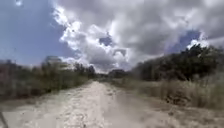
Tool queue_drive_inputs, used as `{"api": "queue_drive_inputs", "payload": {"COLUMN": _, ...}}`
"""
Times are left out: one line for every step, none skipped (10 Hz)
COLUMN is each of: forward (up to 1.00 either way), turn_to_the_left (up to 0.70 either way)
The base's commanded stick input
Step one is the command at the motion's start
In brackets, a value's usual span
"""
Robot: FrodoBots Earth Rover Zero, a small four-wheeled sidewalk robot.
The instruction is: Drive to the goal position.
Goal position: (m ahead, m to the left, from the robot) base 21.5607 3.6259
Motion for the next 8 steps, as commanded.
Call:
{"api": "queue_drive_inputs", "payload": {"forward": 0.85, "turn_to_the_left": 0.04}}
{"api": "queue_drive_inputs", "payload": {"forward": 0.85, "turn_to_the_left": 0.34}}
{"api": "queue_drive_inputs", "payload": {"forward": 0.85, "turn_to_the_left": 0.34}}
{"api": "queue_drive_inputs", "payload": {"forward": 0.85, "turn_to_the_left": 0.21}}
{"api": "queue_drive_inputs", "payload": {"forward": 0.85, "turn_to_the_left": 0.0}}
{"api": "queue_drive_inputs", "payload": {"forward": 0.85, "turn_to_the_left": 0.0}}
{"api": "queue_drive_inputs", "payload": {"forward": 0.85, "turn_to_the_left": 0.0}}
{"api": "queue_drive_inputs", "payload": {"forward": 0.85, "turn_to_the_left": 0.0}}
